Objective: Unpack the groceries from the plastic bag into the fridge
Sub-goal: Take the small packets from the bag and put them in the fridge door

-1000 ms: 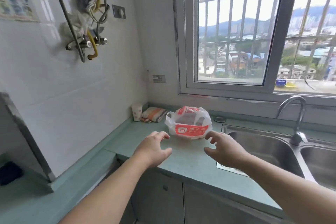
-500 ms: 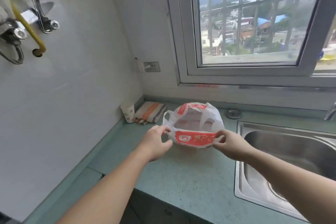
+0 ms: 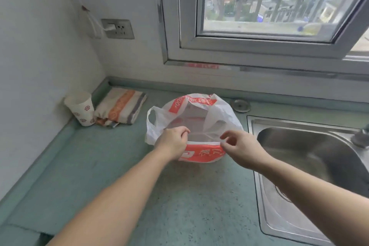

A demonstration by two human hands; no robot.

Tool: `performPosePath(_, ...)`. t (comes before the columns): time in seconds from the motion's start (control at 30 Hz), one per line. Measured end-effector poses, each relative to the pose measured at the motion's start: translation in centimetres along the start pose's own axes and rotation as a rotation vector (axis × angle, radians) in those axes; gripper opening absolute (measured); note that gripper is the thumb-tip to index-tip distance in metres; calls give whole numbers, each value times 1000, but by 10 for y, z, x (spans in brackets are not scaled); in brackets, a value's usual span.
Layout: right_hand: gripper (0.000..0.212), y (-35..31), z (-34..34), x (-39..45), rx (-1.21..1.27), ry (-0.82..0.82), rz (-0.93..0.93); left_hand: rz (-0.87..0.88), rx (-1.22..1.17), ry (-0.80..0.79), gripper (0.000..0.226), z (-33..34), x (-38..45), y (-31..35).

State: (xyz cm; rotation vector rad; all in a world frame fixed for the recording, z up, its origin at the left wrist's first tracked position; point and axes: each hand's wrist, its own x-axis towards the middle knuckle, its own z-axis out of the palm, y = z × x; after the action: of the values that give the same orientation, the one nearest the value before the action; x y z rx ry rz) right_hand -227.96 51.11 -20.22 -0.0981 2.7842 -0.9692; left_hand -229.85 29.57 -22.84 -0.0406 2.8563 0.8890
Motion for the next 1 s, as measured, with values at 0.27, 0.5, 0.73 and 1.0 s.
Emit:
performPosePath(0.27, 18, 6, 52, 38, -156, -30, -115, -8, 60, -195, 26, 23, 13, -35)
performPosePath(0.5, 33, 31, 58, 45, -207, -142, 164, 62, 192, -263, 40, 37, 20, -34)
performPosePath(0.73, 64, 38, 56, 64, -266, -151, 107, 228, 288, -249, 41, 68, 42, 6)
performPosePath(1.0, 44, 48, 57, 92, -341, -232, -47, 238, 237, -295, 33, 103, 51, 15)
